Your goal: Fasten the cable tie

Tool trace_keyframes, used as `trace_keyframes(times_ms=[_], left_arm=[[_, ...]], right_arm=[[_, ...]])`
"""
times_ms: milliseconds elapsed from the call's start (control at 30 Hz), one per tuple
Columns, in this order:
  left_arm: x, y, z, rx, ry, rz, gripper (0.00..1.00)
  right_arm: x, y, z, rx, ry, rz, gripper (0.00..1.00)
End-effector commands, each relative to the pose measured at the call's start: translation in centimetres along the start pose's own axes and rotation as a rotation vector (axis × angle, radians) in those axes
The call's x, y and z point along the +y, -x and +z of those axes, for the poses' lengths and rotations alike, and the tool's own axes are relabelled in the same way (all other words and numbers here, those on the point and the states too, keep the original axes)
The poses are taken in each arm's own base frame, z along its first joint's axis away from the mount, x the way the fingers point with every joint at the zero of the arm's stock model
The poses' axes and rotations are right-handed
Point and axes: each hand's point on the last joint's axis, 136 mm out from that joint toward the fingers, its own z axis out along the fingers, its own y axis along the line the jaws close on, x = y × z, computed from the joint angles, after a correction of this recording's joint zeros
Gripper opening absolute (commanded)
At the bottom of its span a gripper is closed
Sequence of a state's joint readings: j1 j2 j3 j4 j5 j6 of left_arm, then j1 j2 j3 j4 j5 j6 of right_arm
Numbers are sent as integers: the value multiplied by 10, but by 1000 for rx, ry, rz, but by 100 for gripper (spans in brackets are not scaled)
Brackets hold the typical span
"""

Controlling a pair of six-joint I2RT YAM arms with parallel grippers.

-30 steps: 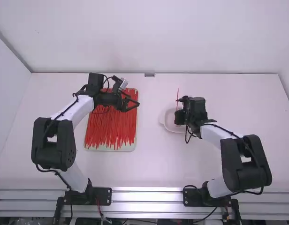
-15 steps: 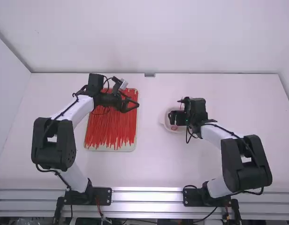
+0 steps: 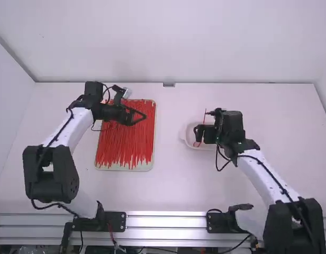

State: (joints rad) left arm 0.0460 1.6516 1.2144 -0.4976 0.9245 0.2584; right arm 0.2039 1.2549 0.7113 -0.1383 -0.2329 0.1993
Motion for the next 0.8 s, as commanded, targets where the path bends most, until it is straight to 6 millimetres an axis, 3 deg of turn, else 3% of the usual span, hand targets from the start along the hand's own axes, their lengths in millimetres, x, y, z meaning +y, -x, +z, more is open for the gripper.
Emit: trace_keyframes(times_ms=[0, 100, 267, 500, 667, 767], left_arm=[[-10, 13, -9, -27, 5, 36, 99], [-12, 14, -8, -30, -1, 40, 99], [-22, 10, -2, -28, 25, 50, 94], [-19, 7, -11, -72, 114, 28, 86], [-15, 4, -21, -126, 197, 3, 78], [-13, 3, -27, -166, 250, -4, 72]], right_arm=[[7, 2, -7, -19, 10, -21, 99], [12, 3, -10, -30, 9, -37, 99], [-12, 10, -19, -102, -68, -63, 94], [-53, 17, -39, -218, -219, -107, 85], [-93, -1, -57, -238, -362, -94, 76], [-95, -17, -59, -239, -367, -90, 70]])
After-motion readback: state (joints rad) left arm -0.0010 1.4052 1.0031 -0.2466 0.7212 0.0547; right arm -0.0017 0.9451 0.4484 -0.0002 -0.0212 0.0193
